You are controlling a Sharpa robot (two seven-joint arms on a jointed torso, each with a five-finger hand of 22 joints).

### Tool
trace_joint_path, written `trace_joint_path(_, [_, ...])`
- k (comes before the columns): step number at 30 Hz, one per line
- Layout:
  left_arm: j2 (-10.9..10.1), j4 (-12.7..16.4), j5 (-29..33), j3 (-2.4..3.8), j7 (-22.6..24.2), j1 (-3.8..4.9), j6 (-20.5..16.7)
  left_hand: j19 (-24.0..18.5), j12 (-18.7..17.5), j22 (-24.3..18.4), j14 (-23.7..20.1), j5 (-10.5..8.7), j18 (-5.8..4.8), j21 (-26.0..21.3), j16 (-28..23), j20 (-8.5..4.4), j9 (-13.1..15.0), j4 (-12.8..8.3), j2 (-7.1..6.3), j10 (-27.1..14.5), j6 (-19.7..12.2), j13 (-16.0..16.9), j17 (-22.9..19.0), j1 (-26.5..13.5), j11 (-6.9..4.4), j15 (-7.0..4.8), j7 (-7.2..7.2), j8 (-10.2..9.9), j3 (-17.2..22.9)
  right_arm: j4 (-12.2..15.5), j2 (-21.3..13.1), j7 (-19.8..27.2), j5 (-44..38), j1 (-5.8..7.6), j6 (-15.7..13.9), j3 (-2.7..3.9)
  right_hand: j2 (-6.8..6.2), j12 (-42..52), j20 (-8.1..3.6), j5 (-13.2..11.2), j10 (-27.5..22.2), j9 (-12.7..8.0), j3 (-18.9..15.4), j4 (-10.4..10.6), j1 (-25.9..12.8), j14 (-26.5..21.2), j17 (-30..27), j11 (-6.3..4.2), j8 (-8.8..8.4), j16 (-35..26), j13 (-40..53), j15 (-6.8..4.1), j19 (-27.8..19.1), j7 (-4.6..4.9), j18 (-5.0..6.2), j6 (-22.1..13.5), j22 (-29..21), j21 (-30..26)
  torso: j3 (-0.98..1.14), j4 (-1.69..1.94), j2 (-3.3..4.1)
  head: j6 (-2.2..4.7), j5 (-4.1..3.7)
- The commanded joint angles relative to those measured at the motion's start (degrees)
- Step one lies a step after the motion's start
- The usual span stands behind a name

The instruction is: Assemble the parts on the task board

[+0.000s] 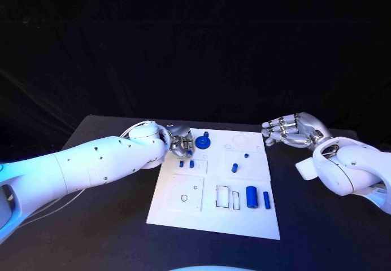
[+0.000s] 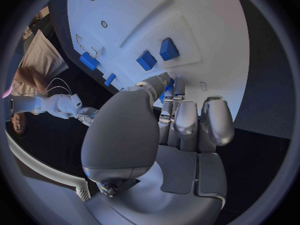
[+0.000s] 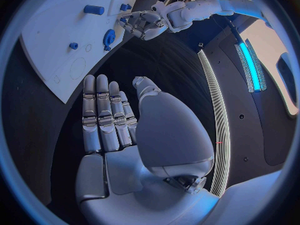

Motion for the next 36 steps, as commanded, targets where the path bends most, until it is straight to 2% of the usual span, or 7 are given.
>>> trace_joint_path(1, [0.0,-0.5,-0.3,-0.09,-0.7,-0.16,2.3,0.0,-0.4,-0.1,-0.1,-0.01,-0.8,0.0,0.3,0.12,-0.1,-0.1,-0.33,-0.2,-0.5,0.1,-0.1,-0.2,0.31,-0.01,0.27,-0.4,-0.4,0.1,0.0,0.2,-0.4,-0.03,0.8,0.01,0.21,0.3,0.17,0.3,-0.5,0.1,0.5,0.0,-0.3,-0.1,-0.1,0.05,0.27,-0.2,-0.1,-0.07,0.0,-0.12,0.7,-0.3,-0.1,-0.3,0.02,-0.01,0.0,0.04,-0.01])
trace_joint_path(9, [0.1,-0.4,-0.4,-0.09,-0.7,-0.15,3.0,-0.1,-0.7,-0.1,-0.1,0.01,-0.8,0.0,0.3,0.23,-0.3,-0.4,-0.47,-0.2,-1.1,0.3,-0.1,0.1,0.43,0.11,0.45,-1.0,-0.6,0.1,-0.1,0.2,-0.4,-0.03,0.8,0.01,0.18,0.3,0.17,0.3,-0.5,0.1,0.6,-0.1,-0.3,-0.1,-0.1,0.06,0.29,-0.3,-0.1,-0.06,0.1,-0.11,0.69,-0.4,-0.1,-0.3,-0.04,0.04,0.01,-0.05,-0.06])
trace_joint_path(20, [0.1,-0.5,-0.4,-0.09,-1.4,-0.15,3.5,-0.3,-1.6,-0.1,-0.3,0.07,-0.78,-0.1,0.4,0.66,-1.6,-0.4,-0.89,0.0,-4.8,0.7,-0.6,0.0,1.08,0.6,1.5,-4.0,-1.1,0.1,-0.1,0.1,-0.5,-0.03,0.8,0.01,0.16,0.3,0.16,0.3,-0.6,0.1,0.6,-0.1,-0.3,-0.1,-0.1,0.07,0.3,-0.3,-0.1,-0.06,0.1,-0.11,0.69,-0.4,-0.2,-0.3,-0.01,0.02,0.01,-0.02,-0.07])
trace_joint_path(30, [-0.3,-0.9,-0.4,-0.09,-1.7,-0.15,2.9,-0.3,-1.9,-0.2,-0.3,0.12,-0.77,-0.2,0.5,0.85,-1.9,-0.4,-0.81,0.1,-5.5,0.9,-0.6,0.2,1.31,0.8,1.93,-4.6,-1.1,-0.2,-0.1,-0.7,-1.9,-0.03,1.6,0.01,-0.03,0.3,0.1,0.2,-0.8,0.1,1.0,-0.7,0.2,0.0,-0.2,0.06,0.39,-0.4,-0.3,-0.1,0.2,-0.12,0.7,-0.4,-0.4,-0.4,-0.03,0.01,0.0,0.1,-0.2])
trace_joint_path(33, [-0.6,-0.8,-0.4,-0.07,-1.3,-0.14,1.5,-0.3,-1.9,-0.1,-0.3,0.13,-0.77,-0.1,0.7,0.9,-2.0,-0.5,-0.77,0.2,-5.7,1.0,-0.4,0.4,1.37,0.86,2.01,-4.8,-1.0,-0.5,0.0,-1.9,-5.7,-0.03,3.0,0.01,-0.06,-0.2,-0.43,-2.7,-1.3,0.1,2.6,-2.4,2.0,1.4,-0.2,0.0,0.74,0.0,-0.8,-0.53,1.5,-0.19,0.74,0.1,-0.2,0.3,-0.06,0.02,0.01,0.16,-0.28])
trace_joint_path(36, [-1.2,-0.6,0.1,-0.05,-0.7,-0.11,-0.6,-0.3,-1.9,-0.2,-0.2,0.12,-0.76,-0.2,0.8,0.94,-2.1,-0.4,-0.77,0.3,-5.9,1.0,-0.3,0.4,1.33,0.87,1.88,-5.0,-1.0,-1.0,0.3,-3.6,-11.1,-0.03,4.6,0.01,-0.13,-0.6,-1.59,-6.6,-0.9,0.2,3.8,-4.1,3.3,5.1,0.5,-0.53,1.21,1.7,-1.3,-1.61,4.3,-0.63,0.82,1.1,0.9,2.5,-0.06,0.01,-0.07,0.34,-0.56])
